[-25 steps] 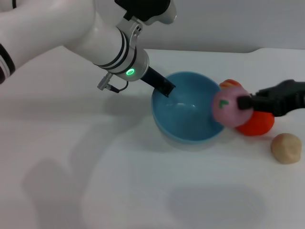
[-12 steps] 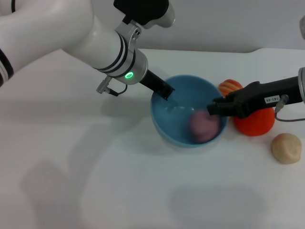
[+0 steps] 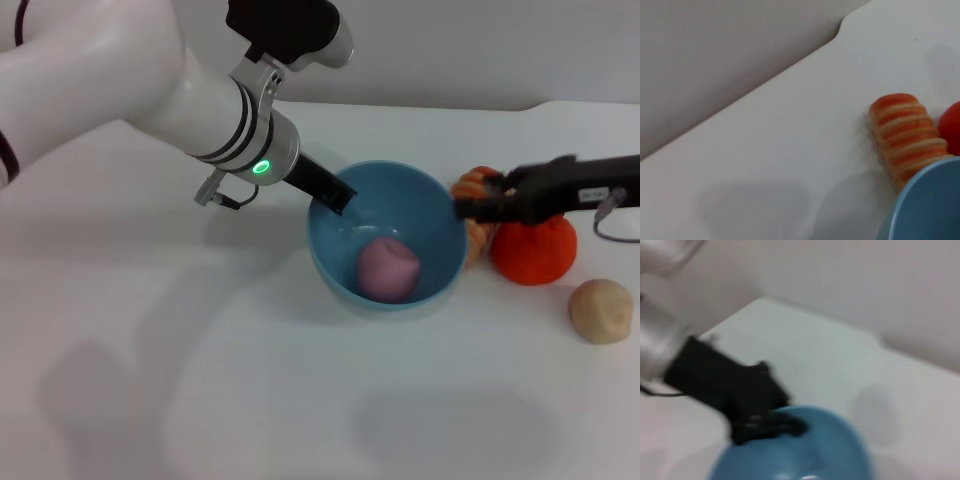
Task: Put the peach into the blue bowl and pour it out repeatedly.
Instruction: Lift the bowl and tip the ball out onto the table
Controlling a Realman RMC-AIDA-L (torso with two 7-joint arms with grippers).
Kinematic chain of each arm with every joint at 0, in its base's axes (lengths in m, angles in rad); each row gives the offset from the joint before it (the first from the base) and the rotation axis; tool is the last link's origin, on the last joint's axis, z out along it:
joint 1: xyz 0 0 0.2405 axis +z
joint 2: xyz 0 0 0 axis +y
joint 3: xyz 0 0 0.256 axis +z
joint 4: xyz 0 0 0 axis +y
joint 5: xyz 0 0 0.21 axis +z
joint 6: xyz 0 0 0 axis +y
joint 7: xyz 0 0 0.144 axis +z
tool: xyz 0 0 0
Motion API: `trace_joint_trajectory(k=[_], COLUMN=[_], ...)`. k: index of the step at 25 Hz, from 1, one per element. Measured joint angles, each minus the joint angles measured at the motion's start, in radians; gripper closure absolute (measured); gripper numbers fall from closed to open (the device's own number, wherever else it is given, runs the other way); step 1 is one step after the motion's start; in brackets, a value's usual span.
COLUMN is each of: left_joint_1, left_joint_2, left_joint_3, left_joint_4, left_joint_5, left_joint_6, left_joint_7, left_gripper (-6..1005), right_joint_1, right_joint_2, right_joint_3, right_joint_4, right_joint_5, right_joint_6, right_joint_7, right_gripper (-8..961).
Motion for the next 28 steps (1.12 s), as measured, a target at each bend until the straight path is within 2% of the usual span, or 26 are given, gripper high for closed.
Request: trace_joint_trajectory(k=[1, 4, 8, 10, 12, 20, 24, 28], left_joint_1=[0.005, 0.014, 0.01, 0.002, -0.001, 0.002, 0.028, 0.076], left_joint_2=[0.001, 0.004, 0.004, 0.002, 0.001, -0.003, -0.006, -0.004], left_joint_3=[0.009, 0.041, 0.058, 0.098, 0.111, 0.276, 0.383, 0.461], left_joint_4=[0.0, 0.001, 0.008, 0.025, 0.033, 0.125, 0.171, 0.214], left_joint_5=[0.002, 0.02, 0.05, 0.092, 0.108, 0.271, 0.394, 0.418], left_joint_6=[-0.015, -0.065, -0.089, -0.118, -0.129, -0.267, -0.357, -0.468], left_joint_7=[0.001, 0.003, 0.004, 0.005, 0.004, -0.004, -0.001, 0.103], left_gripper=[1000, 1001, 1001, 1000, 1000, 999, 1000, 999], right_joint_1=[-0.026, -0.116, -0.266, -0.326, -0.357, -0.372, -0.374, -0.375], right_joint_2=[0.0, 0.001, 0.001, 0.001, 0.0, -0.003, -0.003, -0.003], right_joint_3=[0.006, 0.035, 0.103, 0.148, 0.2, 0.411, 0.456, 0.482], right_joint_4=[-0.001, -0.001, 0.021, 0.065, 0.124, 0.484, 0.585, 0.625], right_joint_5=[0.019, 0.155, 0.461, 0.605, 0.664, 0.678, 0.678, 0.679], right_joint_6=[0.036, 0.096, 0.073, 0.044, 0.032, 0.031, 0.031, 0.035], right_joint_7=[-0.032, -0.181, -0.444, -0.566, -0.614, -0.832, -0.898, -0.932], right_gripper=[303, 301, 297, 296, 294, 295, 295, 295])
